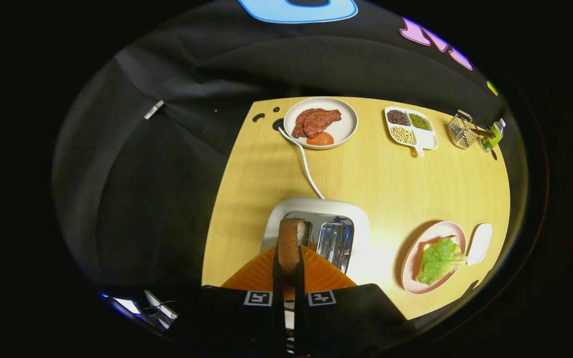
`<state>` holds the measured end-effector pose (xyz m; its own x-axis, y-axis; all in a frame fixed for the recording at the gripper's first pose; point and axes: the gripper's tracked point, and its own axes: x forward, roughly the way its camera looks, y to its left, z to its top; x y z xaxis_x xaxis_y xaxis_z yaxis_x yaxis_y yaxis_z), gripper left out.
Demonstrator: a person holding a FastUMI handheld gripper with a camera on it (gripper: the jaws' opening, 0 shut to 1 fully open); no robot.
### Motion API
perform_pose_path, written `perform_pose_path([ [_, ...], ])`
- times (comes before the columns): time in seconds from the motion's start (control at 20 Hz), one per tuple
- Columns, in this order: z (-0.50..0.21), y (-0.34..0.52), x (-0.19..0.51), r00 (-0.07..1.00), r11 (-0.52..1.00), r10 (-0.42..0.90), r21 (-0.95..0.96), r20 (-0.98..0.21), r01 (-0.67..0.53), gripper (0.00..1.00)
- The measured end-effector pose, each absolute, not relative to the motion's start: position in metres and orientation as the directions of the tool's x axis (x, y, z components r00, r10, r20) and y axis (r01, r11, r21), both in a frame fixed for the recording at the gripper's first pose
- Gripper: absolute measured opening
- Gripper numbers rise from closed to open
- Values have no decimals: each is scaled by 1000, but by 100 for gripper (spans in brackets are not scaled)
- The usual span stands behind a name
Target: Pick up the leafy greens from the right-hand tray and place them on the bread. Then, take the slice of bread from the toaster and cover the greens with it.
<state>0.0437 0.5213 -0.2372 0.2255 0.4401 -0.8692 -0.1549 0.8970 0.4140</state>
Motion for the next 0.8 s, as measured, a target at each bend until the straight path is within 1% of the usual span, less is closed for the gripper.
perform_pose_path([
  [0.2, -189, 505, 47, 254, 849, 529, 503, -810, -163, 11],
  [0.45, -148, 473, 44, 288, 785, 615, 605, -734, -134, 11],
  [0.6, -134, 438, 44, 328, 769, 630, 625, -704, -136, 11],
  [0.8, -142, 375, 35, 358, 775, 616, 620, -701, -119, 11],
])
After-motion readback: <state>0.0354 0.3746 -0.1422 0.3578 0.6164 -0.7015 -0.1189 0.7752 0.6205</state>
